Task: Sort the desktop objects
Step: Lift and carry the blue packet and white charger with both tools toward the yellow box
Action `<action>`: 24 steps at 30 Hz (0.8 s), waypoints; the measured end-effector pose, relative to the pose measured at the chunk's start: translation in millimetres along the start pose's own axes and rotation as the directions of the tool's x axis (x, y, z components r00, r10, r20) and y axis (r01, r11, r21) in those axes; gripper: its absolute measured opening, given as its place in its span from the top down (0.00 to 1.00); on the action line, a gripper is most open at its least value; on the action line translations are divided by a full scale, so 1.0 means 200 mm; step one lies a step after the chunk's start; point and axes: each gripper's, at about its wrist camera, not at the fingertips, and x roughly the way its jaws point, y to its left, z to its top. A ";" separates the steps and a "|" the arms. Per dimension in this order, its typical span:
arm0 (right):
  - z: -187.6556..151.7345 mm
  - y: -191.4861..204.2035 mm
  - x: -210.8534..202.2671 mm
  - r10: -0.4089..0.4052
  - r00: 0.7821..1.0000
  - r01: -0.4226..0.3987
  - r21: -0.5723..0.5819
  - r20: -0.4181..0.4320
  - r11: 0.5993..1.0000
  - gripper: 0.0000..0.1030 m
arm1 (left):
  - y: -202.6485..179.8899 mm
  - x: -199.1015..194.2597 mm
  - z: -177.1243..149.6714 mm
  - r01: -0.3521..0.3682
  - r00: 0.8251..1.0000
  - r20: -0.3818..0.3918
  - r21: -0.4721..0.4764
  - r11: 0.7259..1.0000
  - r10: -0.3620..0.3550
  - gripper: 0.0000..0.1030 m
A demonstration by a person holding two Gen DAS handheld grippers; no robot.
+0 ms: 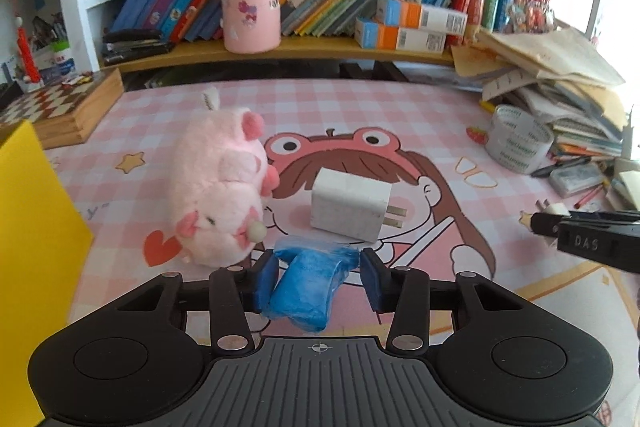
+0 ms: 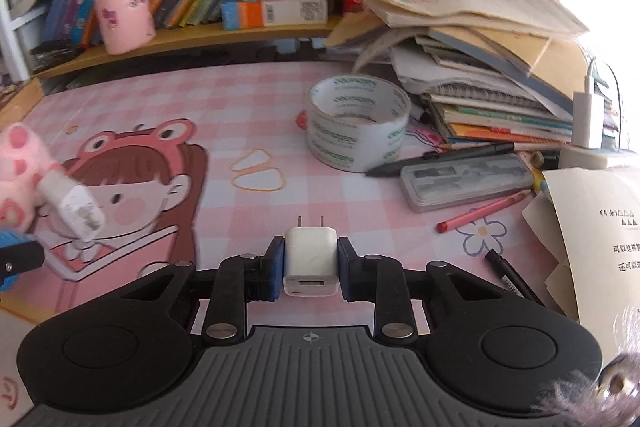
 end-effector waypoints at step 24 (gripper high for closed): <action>-0.21 0.29 -0.57 0.183 0.983 -0.180 -0.121 0.010 0.976 0.77 | 0.18 -0.55 -0.17 0.062 0.996 0.074 -0.102 0.993 -0.055 0.58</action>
